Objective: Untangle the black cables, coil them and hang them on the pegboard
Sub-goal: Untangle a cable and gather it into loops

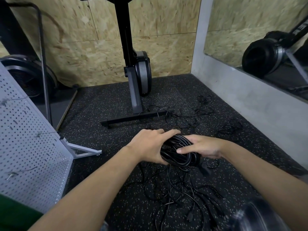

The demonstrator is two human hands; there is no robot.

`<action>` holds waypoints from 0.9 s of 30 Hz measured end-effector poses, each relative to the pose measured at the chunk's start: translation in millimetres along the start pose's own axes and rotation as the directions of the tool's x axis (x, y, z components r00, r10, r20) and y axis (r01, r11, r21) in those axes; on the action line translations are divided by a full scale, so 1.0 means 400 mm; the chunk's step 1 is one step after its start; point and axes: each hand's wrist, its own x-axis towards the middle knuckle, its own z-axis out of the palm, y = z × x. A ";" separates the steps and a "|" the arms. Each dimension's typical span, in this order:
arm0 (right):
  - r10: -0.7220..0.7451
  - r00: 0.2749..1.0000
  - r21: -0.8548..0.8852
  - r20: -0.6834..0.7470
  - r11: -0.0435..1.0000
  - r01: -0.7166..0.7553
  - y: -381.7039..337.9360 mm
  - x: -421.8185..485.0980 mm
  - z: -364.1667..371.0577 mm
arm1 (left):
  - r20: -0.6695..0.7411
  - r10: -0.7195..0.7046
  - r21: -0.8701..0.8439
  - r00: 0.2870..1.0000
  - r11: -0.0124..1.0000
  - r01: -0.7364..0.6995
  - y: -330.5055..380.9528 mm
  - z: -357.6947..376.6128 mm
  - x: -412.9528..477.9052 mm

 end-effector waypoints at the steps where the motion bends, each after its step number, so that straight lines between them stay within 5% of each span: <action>1: -0.008 1.000 -0.030 0.003 1.000 0.008 -0.003 -0.004 0.003 | -0.004 0.004 0.014 1.000 1.000 -0.004 0.003 -0.001 -0.001; 9: -0.081 0.989 -0.453 -0.121 0.891 0.018 -0.004 0.001 0.025 | 0.034 -0.062 0.043 0.998 0.997 0.061 0.008 -0.009 0.005; 18: -0.100 0.956 -0.783 -0.274 0.601 -0.161 0.001 0.032 0.057 | 0.092 -0.186 0.082 0.978 0.981 0.178 0.034 -0.015 0.016; 27: -0.178 0.944 -0.700 -0.279 0.710 -0.073 0.010 0.040 0.051 | 0.072 -0.187 0.070 0.980 0.981 0.182 0.035 -0.005 0.011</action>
